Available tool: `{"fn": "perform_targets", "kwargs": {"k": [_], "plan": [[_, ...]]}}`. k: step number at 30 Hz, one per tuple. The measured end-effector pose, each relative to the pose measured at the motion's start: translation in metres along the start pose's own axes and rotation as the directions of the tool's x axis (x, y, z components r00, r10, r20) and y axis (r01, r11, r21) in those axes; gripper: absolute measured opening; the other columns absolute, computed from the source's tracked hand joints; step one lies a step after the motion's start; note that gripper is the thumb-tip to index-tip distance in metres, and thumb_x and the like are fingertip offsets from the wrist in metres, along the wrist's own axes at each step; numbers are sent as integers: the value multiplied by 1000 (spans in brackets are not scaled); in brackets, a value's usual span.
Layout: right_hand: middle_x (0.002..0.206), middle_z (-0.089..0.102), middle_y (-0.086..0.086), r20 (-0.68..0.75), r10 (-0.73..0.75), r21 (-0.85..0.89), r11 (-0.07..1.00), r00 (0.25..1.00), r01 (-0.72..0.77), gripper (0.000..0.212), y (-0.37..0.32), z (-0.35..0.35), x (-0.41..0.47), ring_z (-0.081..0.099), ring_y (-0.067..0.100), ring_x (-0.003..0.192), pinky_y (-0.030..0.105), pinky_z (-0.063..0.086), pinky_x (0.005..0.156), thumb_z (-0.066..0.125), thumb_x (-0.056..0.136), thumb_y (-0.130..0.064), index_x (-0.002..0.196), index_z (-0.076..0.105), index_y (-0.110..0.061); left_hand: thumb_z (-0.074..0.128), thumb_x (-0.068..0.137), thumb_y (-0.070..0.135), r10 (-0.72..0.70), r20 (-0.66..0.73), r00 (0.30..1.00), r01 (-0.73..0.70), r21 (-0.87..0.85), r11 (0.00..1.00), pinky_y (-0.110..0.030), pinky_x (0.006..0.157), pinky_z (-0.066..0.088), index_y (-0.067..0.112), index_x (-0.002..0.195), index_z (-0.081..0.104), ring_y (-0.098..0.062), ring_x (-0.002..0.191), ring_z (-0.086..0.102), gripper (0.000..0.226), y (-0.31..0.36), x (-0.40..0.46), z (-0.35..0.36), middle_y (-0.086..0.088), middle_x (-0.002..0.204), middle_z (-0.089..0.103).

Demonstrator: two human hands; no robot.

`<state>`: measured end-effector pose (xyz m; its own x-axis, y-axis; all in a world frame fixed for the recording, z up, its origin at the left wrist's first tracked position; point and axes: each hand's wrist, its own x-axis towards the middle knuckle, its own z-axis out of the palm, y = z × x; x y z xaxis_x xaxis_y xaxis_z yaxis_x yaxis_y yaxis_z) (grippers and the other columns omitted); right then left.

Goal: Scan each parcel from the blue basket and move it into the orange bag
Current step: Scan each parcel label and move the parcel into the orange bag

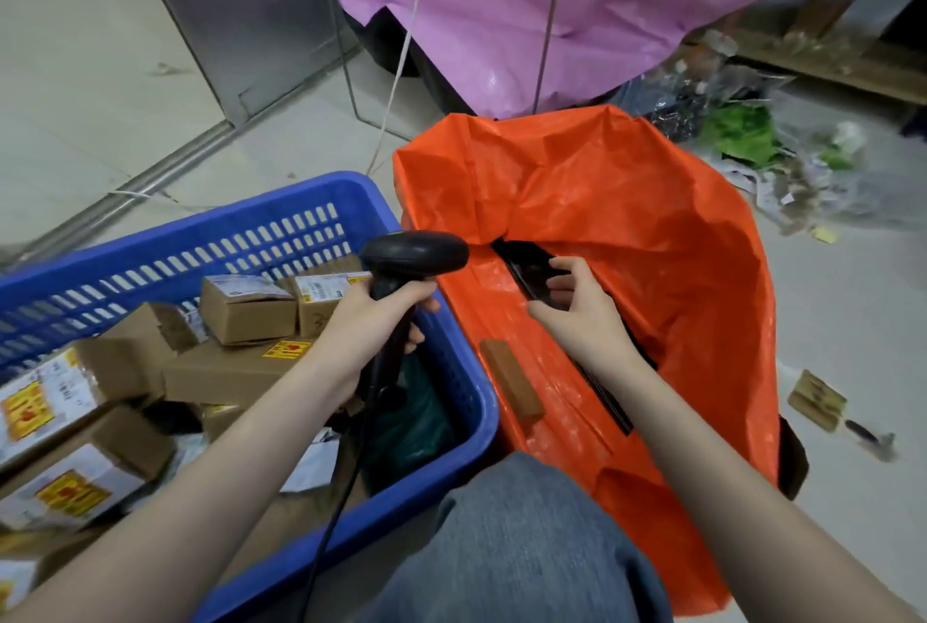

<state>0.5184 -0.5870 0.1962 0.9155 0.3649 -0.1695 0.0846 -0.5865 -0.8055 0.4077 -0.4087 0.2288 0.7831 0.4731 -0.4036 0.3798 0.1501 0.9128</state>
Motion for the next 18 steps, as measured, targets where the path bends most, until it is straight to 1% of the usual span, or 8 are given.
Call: {"fn": "perform_targets", "kwargs": {"k": [3,5,8,11,15,18], "plan": [[117,52,0,16,-70,27,997,997,69,54,-30,-1,-3,51,12,106,26,40,87,66,85,-17,134,44,-17,67,87,24,7,-13,1000,-8,-36,999,-26,52,46,12,88,65,-14,51,54,12,6,-10,-18,3,70,68],[117,54,0,21,-122,38,992,992,121,51,-53,0,-8,51,11,104,24,40,87,67,84,-17,132,47,-17,67,87,25,12,-31,999,-13,-47,999,-25,51,46,12,89,65,-14,51,54,14,12,-20,-33,5,65,68],[113,58,0,19,-211,51,976,977,210,46,-89,7,-16,55,13,104,25,44,89,69,83,-15,126,52,-16,67,87,25,42,-82,996,-46,-47,998,-22,51,48,10,90,66,-12,52,54,16,19,-37,-62,3,72,69],[107,58,-3,39,-302,62,952,952,300,41,-125,22,-27,56,12,104,24,44,89,68,82,-12,121,54,-16,67,87,27,67,-142,988,-68,-5,998,-20,52,49,10,88,68,-9,51,56,17,23,-53,-95,4,73,69],[111,57,-3,117,-394,49,919,912,391,41,-165,52,-43,54,11,106,22,40,87,66,84,-12,123,54,-15,68,86,26,85,-228,970,-98,-47,994,-26,59,49,12,89,68,-13,55,57,14,21,-73,-138,5,72,70],[113,57,-3,165,-429,55,903,888,426,43,-185,82,-55,52,9,108,15,36,87,65,85,-12,127,53,-15,69,85,25,83,-257,963,-111,-99,989,-28,60,46,13,86,68,-13,54,55,11,14,-87,-167,5,71,70]]}}
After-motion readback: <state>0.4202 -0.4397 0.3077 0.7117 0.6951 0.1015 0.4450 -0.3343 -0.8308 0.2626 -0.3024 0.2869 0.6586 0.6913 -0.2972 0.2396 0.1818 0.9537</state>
